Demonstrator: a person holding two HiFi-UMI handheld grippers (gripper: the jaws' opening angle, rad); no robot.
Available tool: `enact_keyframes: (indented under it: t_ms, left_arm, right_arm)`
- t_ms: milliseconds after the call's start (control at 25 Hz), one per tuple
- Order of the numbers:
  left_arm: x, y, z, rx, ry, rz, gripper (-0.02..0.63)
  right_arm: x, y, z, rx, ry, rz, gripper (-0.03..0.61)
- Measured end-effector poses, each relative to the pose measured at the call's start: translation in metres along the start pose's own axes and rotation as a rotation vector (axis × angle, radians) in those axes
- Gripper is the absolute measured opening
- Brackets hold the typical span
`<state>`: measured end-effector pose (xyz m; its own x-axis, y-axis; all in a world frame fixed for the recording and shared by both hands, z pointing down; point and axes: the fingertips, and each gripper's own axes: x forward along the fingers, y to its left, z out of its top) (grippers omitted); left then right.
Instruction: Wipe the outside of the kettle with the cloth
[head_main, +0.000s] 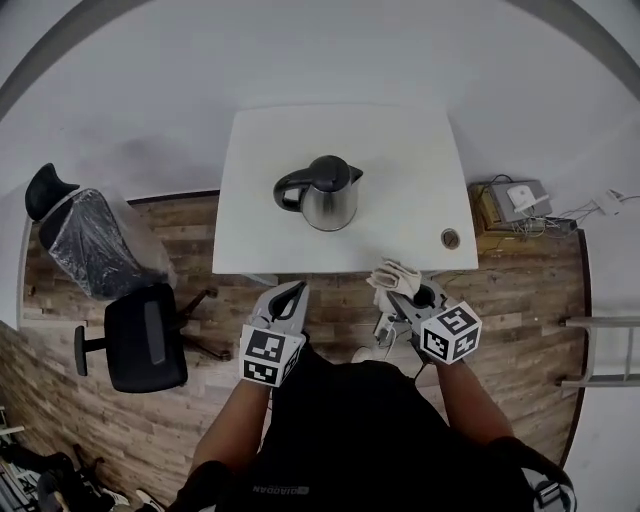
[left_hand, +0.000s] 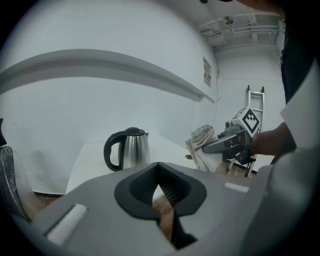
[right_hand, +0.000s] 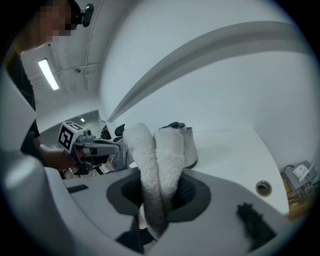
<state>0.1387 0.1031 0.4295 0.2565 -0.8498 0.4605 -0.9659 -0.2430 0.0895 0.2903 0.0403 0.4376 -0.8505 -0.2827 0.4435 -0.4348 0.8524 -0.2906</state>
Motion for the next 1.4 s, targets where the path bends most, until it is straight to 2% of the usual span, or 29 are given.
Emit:
enact_keyframes:
  t_ms: [280,480,640,760,880,1080,1240,1400]
  left_arm:
    - [0.03,0.097,0.017,0.031,-0.01,-0.082,0.008]
    - [0.043,0.139,0.021,0.062,-0.002,-0.202,0.008]
    - [0.046,0.154,0.008,0.108,0.033,-0.328,0.008]
    - [0.051,0.168,0.002,0.105,0.039,-0.367,0.008]
    - [0.059,0.181,0.001,0.063,0.032,-0.355,0.008]
    - [0.07,0.189,-0.003,-0.012,0.02,-0.318,0.008]
    - [0.074,0.189,-0.011,-0.031,0.032,-0.316,0.008]
    - [0.073,0.189,-0.019,-0.039,0.052,-0.308,0.008]
  right_arm:
    - [0.081,-0.004,0.067,-0.284,0.124,-0.116,0.094]
    - [0.132,-0.001,0.109,-0.502,0.23,-0.224,0.094]
    - [0.169,0.003,0.118,-0.741,0.401,-0.314,0.094]
    - [0.18,-0.001,0.117,-0.84,0.515,-0.367,0.094]
    - [0.186,-0.003,0.113,-0.899,0.576,-0.373,0.092]
    - [0.202,0.015,0.09,-0.954,0.617,-0.28,0.092]
    - [0.213,0.012,0.072,-0.91,0.633,-0.263,0.093]
    - [0.223,0.009,0.053,-0.791,0.634,-0.277,0.092]
